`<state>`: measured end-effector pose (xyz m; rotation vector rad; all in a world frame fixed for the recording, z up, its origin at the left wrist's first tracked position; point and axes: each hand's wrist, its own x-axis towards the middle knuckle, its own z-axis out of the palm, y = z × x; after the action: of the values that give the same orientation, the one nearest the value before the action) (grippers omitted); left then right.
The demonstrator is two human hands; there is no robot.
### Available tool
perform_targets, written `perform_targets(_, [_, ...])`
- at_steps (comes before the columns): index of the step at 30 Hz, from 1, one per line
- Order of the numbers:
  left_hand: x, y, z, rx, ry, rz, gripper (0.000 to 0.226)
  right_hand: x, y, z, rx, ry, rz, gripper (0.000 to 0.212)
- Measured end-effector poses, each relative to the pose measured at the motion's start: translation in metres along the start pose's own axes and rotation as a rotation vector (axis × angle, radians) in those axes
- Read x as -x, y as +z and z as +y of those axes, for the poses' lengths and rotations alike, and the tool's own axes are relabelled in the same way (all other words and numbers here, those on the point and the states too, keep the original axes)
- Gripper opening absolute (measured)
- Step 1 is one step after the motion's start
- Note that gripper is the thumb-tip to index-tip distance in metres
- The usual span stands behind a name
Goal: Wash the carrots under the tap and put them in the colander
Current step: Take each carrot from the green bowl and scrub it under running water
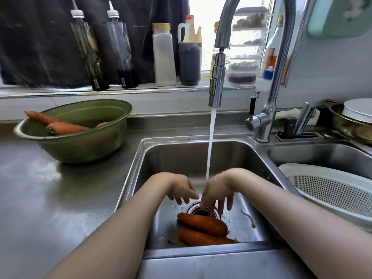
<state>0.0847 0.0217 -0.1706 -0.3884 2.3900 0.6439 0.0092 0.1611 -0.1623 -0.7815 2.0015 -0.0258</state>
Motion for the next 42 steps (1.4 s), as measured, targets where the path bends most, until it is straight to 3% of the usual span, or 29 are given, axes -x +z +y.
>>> perform_targets(6, [0.043,-0.051,0.003,0.000,0.088,0.364,0.017,0.046,-0.029,-0.048,-0.006,-0.171,0.327,0.026])
perform_targets(11, [0.110,-0.112,-0.016,0.028,0.112,0.614,0.018,0.080,-0.055,-0.103,-0.100,-0.321,0.728,0.018])
perform_targets(16, [0.161,-0.162,-0.067,-0.020,0.028,0.807,0.014,0.088,-0.082,-0.180,-0.039,-0.467,0.922,0.018])
perform_targets(21, [0.178,-0.181,-0.136,-0.030,-0.116,0.869,0.009,0.060,-0.100,-0.249,0.169,-0.509,0.906,0.014])
perform_targets(23, [0.182,-0.186,-0.161,-0.003,-0.139,0.859,0.010,0.042,-0.109,-0.274,0.309,-0.469,0.882,0.021])
perform_targets(29, [0.172,-0.194,-0.199,-0.029,-0.188,0.741,0.062,0.013,-0.114,-0.316,0.676,-0.213,0.745,0.045])
perform_targets(32, [0.162,-0.194,-0.199,-0.035,-0.156,0.708,0.061,0.001,-0.113,-0.322,0.687,-0.155,0.676,0.055])
perform_targets(34, [0.155,-0.194,-0.197,-0.051,-0.125,0.708,0.060,0.000,-0.112,-0.324,0.712,-0.131,0.660,0.051])
perform_targets(37, [0.147,-0.194,-0.195,-0.039,-0.083,0.724,0.066,0.012,-0.115,-0.323,0.773,-0.140,0.712,0.034])
perform_targets(42, [0.144,-0.198,-0.187,0.048,0.014,0.908,0.084,0.038,-0.138,-0.303,0.681,-0.257,0.993,0.029])
